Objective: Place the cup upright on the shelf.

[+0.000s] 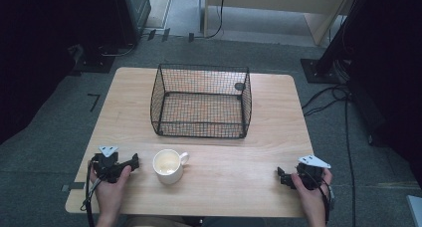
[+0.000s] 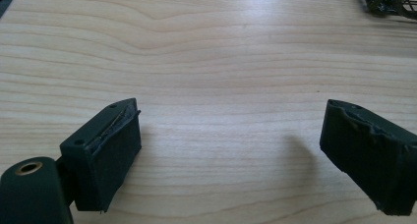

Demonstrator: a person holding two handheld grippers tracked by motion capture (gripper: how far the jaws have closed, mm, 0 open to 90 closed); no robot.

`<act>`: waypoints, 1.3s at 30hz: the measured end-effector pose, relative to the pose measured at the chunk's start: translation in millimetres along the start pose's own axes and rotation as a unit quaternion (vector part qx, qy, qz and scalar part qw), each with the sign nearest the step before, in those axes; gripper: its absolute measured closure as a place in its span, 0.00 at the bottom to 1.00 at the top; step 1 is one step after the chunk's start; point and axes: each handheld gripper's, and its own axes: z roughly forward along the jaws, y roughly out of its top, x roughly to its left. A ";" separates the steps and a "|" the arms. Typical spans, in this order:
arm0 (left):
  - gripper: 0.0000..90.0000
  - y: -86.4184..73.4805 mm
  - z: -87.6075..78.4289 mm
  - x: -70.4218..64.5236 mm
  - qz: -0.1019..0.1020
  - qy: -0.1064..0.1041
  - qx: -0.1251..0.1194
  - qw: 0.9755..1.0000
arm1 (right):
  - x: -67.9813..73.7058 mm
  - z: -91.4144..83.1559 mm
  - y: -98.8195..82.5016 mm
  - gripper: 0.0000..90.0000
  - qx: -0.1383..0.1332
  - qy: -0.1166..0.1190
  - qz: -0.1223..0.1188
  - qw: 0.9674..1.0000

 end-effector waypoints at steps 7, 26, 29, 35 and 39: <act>0.10 4.2 -12.4 3.6 0.003 0.000 -0.019 1.000 | 0.0 0.0 0.0 0.00 0.000 0.000 0.000 1.000; 0.10 21.9 -54.5 -14.3 0.022 -0.060 -0.085 0.994 | 0.0 0.0 0.0 0.00 0.000 0.000 0.000 1.000; 0.10 23.1 -60.5 -18.9 0.026 -0.079 -0.092 0.992 | 0.0 0.0 0.0 0.00 0.000 0.000 0.000 1.000; 0.10 22.8 -68.8 -36.4 0.045 -0.119 -0.098 0.987 | 0.0 0.0 0.0 0.00 0.000 0.000 0.000 1.000; 0.10 22.5 -72.3 -45.5 0.053 -0.138 -0.096 0.984 | 0.0 0.0 0.0 0.00 0.000 0.000 0.000 1.000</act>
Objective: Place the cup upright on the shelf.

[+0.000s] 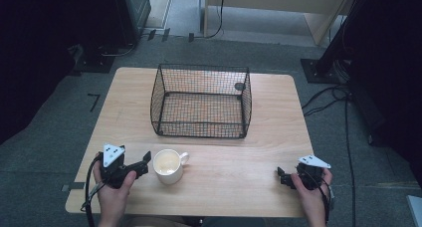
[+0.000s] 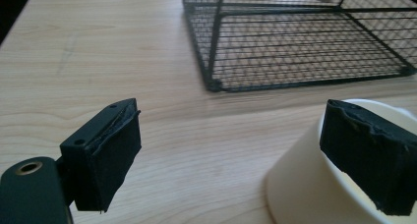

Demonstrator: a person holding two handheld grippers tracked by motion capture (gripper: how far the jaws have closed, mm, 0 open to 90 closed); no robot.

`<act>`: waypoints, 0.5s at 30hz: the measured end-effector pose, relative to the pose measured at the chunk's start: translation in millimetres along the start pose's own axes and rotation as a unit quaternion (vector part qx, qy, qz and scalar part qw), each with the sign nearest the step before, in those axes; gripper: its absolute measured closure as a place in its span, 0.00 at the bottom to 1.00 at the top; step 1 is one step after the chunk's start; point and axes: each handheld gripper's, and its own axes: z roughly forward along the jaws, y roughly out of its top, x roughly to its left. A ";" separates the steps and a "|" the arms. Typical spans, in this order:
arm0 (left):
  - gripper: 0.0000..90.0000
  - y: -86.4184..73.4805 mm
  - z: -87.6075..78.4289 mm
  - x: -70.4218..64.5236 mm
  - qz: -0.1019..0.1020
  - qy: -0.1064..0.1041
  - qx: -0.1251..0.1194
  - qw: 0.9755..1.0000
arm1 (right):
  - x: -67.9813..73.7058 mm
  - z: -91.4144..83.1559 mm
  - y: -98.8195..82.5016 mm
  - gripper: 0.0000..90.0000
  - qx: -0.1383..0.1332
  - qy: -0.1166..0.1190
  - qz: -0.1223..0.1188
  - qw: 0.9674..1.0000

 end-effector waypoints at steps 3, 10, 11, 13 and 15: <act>0.10 -0.5 1.4 -5.6 0.002 -0.016 0.005 1.000 | 0.0 0.0 0.0 0.00 0.000 0.000 0.000 1.000; 0.10 -1.8 2.0 -18.4 0.017 -0.056 0.005 0.998 | 0.0 0.0 0.0 0.00 0.000 0.000 0.000 1.000; 0.10 -2.1 1.9 -20.6 0.018 -0.061 0.004 0.998 | 0.0 0.0 0.0 0.00 0.000 0.000 0.000 1.000; 0.10 -2.6 2.2 -23.0 0.021 -0.066 0.003 0.998 | 0.0 0.0 0.0 0.00 0.000 0.000 0.000 1.000; 0.10 -3.2 2.7 -24.7 0.023 -0.069 0.004 0.997 | 0.0 0.0 0.0 0.00 0.000 0.000 0.000 1.000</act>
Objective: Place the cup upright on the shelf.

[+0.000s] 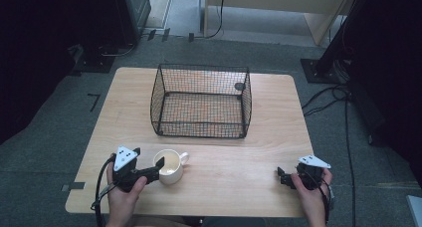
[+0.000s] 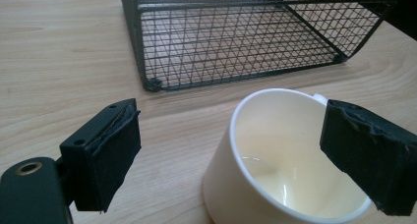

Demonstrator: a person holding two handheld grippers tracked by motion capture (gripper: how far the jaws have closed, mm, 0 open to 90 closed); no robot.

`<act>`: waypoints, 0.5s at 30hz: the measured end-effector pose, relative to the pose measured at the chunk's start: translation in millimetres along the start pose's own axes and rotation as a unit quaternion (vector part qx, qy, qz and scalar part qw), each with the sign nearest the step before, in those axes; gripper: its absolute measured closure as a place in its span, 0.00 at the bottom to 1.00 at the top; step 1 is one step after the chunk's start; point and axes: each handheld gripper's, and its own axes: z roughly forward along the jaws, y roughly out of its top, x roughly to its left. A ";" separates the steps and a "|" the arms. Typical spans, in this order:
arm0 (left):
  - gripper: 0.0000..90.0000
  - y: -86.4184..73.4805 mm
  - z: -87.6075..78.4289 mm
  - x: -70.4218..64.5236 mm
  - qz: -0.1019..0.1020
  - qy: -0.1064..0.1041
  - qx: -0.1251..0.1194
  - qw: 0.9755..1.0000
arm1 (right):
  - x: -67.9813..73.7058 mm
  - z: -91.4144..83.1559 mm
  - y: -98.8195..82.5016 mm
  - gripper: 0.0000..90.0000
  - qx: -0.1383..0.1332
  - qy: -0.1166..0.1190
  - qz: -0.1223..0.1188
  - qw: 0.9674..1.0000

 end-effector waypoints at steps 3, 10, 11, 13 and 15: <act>0.10 -1.0 2.0 -2.6 0.002 -0.004 0.004 1.000 | 0.0 0.0 0.0 0.00 0.000 0.000 0.000 1.000; 0.10 -4.7 7.6 -8.4 0.011 -0.010 0.012 1.000 | 0.0 0.0 0.0 0.00 0.000 0.000 0.000 1.000; 0.10 -5.1 8.2 -9.1 0.014 -0.012 0.013 1.000 | 0.0 0.0 0.0 0.00 0.000 0.000 0.000 1.000; 0.10 -6.2 9.4 -11.6 0.020 -0.023 0.014 0.999 | 0.0 0.0 0.0 0.00 0.000 0.000 0.000 1.000; 0.10 -7.4 10.2 -13.6 0.027 -0.030 0.015 0.999 | 0.0 0.0 0.0 0.00 0.000 0.000 0.000 1.000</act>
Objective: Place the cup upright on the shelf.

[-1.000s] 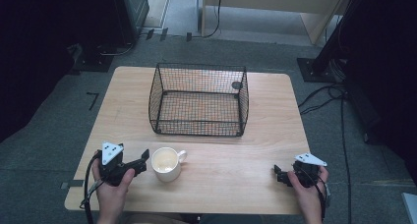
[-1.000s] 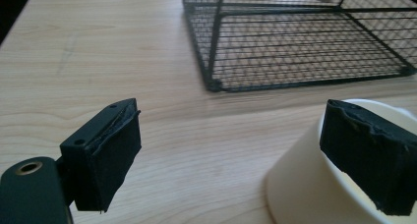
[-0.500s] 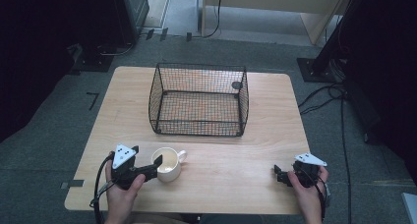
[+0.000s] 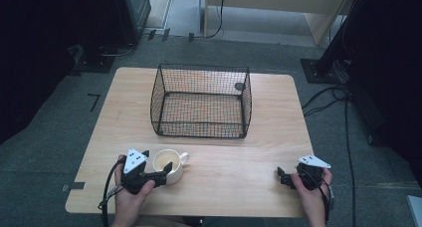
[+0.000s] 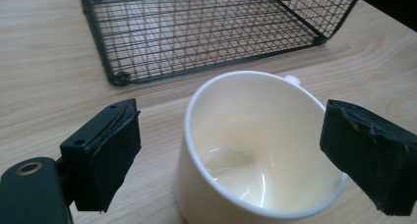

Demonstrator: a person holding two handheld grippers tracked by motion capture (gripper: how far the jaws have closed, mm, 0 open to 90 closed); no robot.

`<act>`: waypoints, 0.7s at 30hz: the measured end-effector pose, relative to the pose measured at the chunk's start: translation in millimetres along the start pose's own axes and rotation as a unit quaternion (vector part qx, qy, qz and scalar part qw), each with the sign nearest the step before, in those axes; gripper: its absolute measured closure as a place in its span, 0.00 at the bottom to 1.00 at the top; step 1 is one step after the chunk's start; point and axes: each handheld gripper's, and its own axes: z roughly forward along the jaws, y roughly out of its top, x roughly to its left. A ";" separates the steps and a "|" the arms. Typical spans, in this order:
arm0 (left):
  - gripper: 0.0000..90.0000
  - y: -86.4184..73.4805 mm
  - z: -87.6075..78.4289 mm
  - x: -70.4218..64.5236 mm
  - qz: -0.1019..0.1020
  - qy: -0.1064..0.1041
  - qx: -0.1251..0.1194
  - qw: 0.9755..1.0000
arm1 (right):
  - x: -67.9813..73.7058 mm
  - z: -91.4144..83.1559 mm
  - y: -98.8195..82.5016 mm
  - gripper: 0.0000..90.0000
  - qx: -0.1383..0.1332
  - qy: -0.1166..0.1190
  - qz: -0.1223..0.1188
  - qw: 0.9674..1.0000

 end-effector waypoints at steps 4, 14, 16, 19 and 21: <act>0.10 -3.4 5.2 -2.3 0.000 -0.007 0.007 1.000 | 0.0 0.0 0.0 0.00 0.000 0.000 0.000 1.000; 0.10 -6.1 4.7 -1.0 -0.001 -0.014 -0.011 1.000 | 0.0 0.0 0.0 0.00 0.000 0.000 0.000 1.000; 0.10 -5.1 2.0 -2.1 0.000 -0.017 -0.019 1.000 | 0.0 0.0 0.0 0.00 0.000 0.000 0.000 1.000; 0.10 -5.0 2.0 -4.2 0.005 -0.021 -0.018 1.000 | 0.0 0.0 0.0 0.00 0.000 0.000 0.000 1.000; 0.10 -6.7 4.9 -4.9 0.006 -0.024 -0.015 1.000 | 0.0 0.0 0.0 0.00 0.000 0.000 0.000 1.000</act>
